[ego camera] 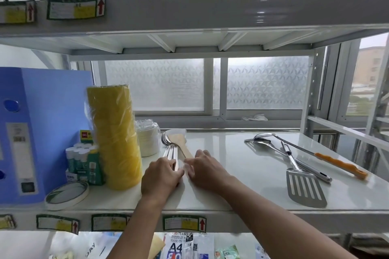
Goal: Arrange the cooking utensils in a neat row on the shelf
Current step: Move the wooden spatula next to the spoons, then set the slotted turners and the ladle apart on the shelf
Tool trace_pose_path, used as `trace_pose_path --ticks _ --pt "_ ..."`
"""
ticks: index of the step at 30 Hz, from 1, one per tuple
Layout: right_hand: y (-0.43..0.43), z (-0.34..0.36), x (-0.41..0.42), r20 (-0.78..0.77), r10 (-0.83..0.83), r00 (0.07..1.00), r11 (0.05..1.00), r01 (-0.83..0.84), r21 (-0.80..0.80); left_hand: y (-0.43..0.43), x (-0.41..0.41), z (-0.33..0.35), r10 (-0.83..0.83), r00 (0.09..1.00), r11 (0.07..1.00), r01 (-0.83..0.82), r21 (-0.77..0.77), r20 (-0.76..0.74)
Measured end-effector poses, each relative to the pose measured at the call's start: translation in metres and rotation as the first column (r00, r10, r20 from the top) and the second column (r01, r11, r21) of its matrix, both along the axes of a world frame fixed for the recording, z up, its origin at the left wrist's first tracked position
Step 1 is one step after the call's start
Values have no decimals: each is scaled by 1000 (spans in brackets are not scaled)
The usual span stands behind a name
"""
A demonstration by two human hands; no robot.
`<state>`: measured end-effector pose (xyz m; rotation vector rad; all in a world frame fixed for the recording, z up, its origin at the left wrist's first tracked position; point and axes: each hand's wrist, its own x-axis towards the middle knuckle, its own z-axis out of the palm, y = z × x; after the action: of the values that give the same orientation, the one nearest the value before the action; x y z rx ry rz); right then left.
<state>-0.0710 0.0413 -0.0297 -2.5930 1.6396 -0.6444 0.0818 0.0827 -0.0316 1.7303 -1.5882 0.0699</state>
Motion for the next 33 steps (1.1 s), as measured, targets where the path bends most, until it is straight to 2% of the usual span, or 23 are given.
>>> trace_pose_path --ticks 3,7,10,12,16,19,21,23,26,28,31,33 --pt "3 4 4 -93 30 995 998 -24 65 5 -2 4 56 996 998 -58 15 74" --pt "12 13 -15 -96 55 994 990 -43 132 11 -4 6 62 988 998 -63 0 138" --pt "4 27 -63 -73 -38 997 993 46 111 12 -6 6 86 983 996 -83 -25 164" --pt "-9 37 -110 -69 -161 985 984 166 72 12 -7 4 109 976 994 -102 -44 191" --pt "-5 68 -202 -256 -350 901 937 338 -92 11 -7 2 122 965 990 -103 -91 232" --pt "17 76 -260 -339 -364 868 931 350 -104 10 -8 2 123 954 989 -93 -117 275" --pt "28 67 -282 -458 -320 830 937 348 -25 9 -8 1 120 952 988 -86 -132 280" --pt "29 52 -288 -508 -278 815 937 346 42 7 -8 0 112 954 989 -78 -129 278" --pt "27 42 -281 -545 -184 818 968 248 45 6 -8 -1 102 958 990 -71 -125 269" --pt "23 38 -278 -547 -146 825 988 154 -31 6 -7 -2 95 957 989 -60 -134 272" --pt "14 32 -280 -615 -177 768 981 90 -170 6 -5 -3 87 961 989 -52 -137 263" --pt "11 30 -281 -585 -205 785 968 72 -242 4 -5 -4 82 962 990 -48 -134 261"
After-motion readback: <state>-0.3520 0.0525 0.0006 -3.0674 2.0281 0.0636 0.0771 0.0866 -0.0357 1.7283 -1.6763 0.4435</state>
